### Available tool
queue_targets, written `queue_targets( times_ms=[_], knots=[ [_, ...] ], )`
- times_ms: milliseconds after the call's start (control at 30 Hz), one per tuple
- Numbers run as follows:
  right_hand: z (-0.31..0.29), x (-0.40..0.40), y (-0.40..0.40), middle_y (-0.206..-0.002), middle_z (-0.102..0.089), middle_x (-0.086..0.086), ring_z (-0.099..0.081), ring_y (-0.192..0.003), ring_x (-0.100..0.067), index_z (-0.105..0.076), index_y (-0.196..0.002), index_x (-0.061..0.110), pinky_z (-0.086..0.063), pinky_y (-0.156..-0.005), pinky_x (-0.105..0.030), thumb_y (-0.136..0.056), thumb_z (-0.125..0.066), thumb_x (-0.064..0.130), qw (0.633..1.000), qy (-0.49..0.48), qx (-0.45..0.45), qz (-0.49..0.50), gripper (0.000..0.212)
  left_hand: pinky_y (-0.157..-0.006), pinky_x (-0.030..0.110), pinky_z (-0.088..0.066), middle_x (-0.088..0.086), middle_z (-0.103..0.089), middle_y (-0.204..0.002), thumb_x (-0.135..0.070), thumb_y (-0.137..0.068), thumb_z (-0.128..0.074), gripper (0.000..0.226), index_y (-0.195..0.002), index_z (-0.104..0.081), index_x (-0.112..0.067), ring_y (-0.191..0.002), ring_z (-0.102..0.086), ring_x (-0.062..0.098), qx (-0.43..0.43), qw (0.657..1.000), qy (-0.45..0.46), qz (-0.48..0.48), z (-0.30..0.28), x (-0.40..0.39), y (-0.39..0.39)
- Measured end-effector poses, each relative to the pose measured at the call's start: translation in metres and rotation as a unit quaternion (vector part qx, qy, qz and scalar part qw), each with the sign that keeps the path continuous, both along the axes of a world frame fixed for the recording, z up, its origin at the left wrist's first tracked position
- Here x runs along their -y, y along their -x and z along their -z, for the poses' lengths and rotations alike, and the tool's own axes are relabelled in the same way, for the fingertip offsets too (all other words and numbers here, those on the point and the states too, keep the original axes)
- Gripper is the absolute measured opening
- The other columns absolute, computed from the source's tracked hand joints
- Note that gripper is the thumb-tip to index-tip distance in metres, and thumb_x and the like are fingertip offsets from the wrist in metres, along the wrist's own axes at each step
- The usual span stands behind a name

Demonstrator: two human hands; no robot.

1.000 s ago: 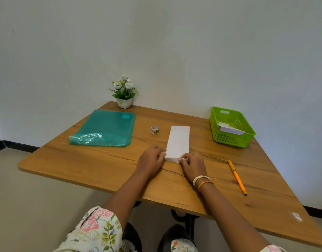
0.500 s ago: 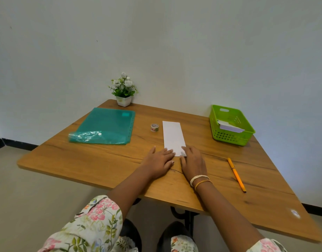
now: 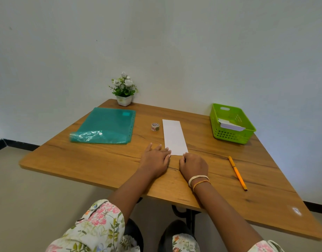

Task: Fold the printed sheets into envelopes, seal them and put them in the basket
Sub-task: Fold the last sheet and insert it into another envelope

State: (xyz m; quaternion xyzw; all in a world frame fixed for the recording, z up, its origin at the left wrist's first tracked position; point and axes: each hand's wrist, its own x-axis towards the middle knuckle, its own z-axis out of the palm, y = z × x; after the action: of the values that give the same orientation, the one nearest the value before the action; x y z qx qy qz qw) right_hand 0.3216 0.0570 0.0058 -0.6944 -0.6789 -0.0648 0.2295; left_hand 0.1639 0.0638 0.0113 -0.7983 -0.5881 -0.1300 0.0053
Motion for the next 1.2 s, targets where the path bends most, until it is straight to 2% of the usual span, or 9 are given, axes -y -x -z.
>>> queue_targets(
  times_ms=[200, 333, 433, 533, 700, 800, 900, 1033, 1200],
  knots=[
    [-0.007, -0.007, -0.002, -0.094, -0.072, -0.009, -0.065, -0.085, -0.025, -0.073, -0.096, 0.012, -0.055, -0.074, -0.033, -0.090, -0.055, 0.026, 0.995, 0.033, -0.096, 0.004, 0.024, -0.120, 0.041, -0.011, -0.008, -0.043, -0.149, -0.034, -0.101, -0.031, 0.045, -0.143, -0.043, -0.030, -0.142, -0.031, 0.012, 0.021, 1.000, 0.010, -0.002, 0.001, -0.001, -0.003],
    [-0.022, -0.021, -0.006, -0.069, -0.061, -0.009, -0.060, -0.073, -0.030, -0.060, -0.061, 0.014, -0.048, -0.064, -0.033, -0.083, -0.064, 0.020, 0.964, 0.110, -0.234, 0.057, 0.023, -0.120, 0.041, -0.014, -0.008, -0.044, -0.148, -0.034, -0.100, -0.033, 0.044, -0.142, -0.044, -0.030, -0.141, -0.032, 0.011, 0.035, 0.999, 0.006, 0.001, 0.003, -0.002, -0.001],
    [-0.036, -0.036, -0.006, -0.078, -0.065, -0.011, -0.062, -0.075, -0.027, -0.070, -0.077, 0.005, -0.047, -0.058, -0.031, -0.074, -0.078, 0.025, 0.919, 0.185, -0.333, 0.099, 0.022, -0.120, 0.043, -0.012, -0.007, -0.045, -0.148, -0.033, -0.100, -0.034, 0.043, -0.141, -0.046, -0.030, -0.142, -0.031, 0.012, 0.044, 0.999, 0.007, 0.005, 0.003, -0.003, 0.000],
    [-0.039, -0.049, -0.009, -0.087, -0.070, -0.012, -0.063, -0.073, -0.023, -0.069, -0.097, 0.001, -0.051, -0.061, -0.029, -0.063, -0.087, 0.029, 0.869, 0.238, -0.418, 0.114, 0.047, -0.120, 0.044, -0.011, -0.004, -0.048, -0.145, -0.034, -0.100, -0.037, 0.041, -0.139, -0.049, -0.027, -0.142, -0.032, 0.014, 0.050, 0.999, -0.014, 0.012, 0.002, -0.001, 0.000],
    [-0.047, -0.032, 0.003, -0.066, -0.063, -0.003, -0.056, -0.053, -0.010, -0.063, -0.081, 0.008, -0.040, -0.046, -0.019, -0.078, -0.075, 0.009, 0.750, 0.334, -0.568, 0.049, 0.013, -0.117, 0.037, -0.024, 0.002, -0.048, -0.145, -0.033, -0.098, -0.049, 0.044, -0.140, -0.047, -0.019, -0.138, -0.037, 0.017, 0.059, 0.993, -0.091, 0.041, 0.003, 0.002, -0.002],
    [-0.047, -0.021, 0.007, -0.067, -0.063, -0.001, -0.054, -0.055, -0.009, -0.062, -0.081, 0.011, -0.038, -0.048, -0.019, -0.080, -0.071, 0.011, 0.697, 0.343, -0.629, 0.014, 0.009, -0.096, 0.031, -0.048, 0.006, -0.063, -0.128, -0.021, -0.096, -0.054, 0.037, -0.133, -0.055, -0.016, -0.115, -0.060, 0.021, 0.102, 0.984, -0.137, 0.053, 0.006, 0.006, -0.001],
    [-0.048, -0.019, 0.008, -0.072, -0.063, -0.003, -0.056, -0.059, -0.012, -0.063, -0.089, 0.012, -0.043, -0.051, -0.023, -0.082, -0.071, 0.026, 0.677, 0.297, -0.673, -0.023, 0.018, -0.075, 0.026, -0.053, 0.005, -0.071, -0.110, -0.017, -0.096, -0.054, 0.030, -0.125, -0.063, -0.018, -0.093, -0.067, 0.017, 0.222, 0.963, -0.153, 0.025, 0.005, 0.008, 0.001],
    [-0.050, -0.020, 0.009, -0.074, -0.063, -0.009, -0.056, -0.058, -0.018, -0.065, -0.086, 0.008, -0.042, -0.052, -0.027, -0.087, -0.064, 0.025, 0.699, 0.184, -0.690, -0.037, 0.018, -0.062, 0.009, -0.043, -0.002, -0.070, -0.084, -0.010, -0.093, -0.058, 0.017, -0.098, -0.074, -0.013, -0.070, -0.058, 0.000, 0.426, 0.898, -0.109, -0.038, -0.011, 0.007, -0.001],
    [-0.038, -0.019, 0.005, -0.102, -0.063, -0.004, -0.060, -0.095, -0.020, -0.064, -0.104, 0.017, -0.053, -0.081, -0.034, -0.083, -0.064, 0.015, 0.922, -0.020, -0.386, -0.032, 0.021, -0.065, 0.031, -0.045, 0.005, -0.067, -0.078, -0.013, -0.091, -0.062, 0.016, -0.076, -0.069, -0.012, -0.074, -0.058, 0.016, 0.558, 0.821, 0.023, -0.120, -0.028, -0.011, 0.016]
  ],
)
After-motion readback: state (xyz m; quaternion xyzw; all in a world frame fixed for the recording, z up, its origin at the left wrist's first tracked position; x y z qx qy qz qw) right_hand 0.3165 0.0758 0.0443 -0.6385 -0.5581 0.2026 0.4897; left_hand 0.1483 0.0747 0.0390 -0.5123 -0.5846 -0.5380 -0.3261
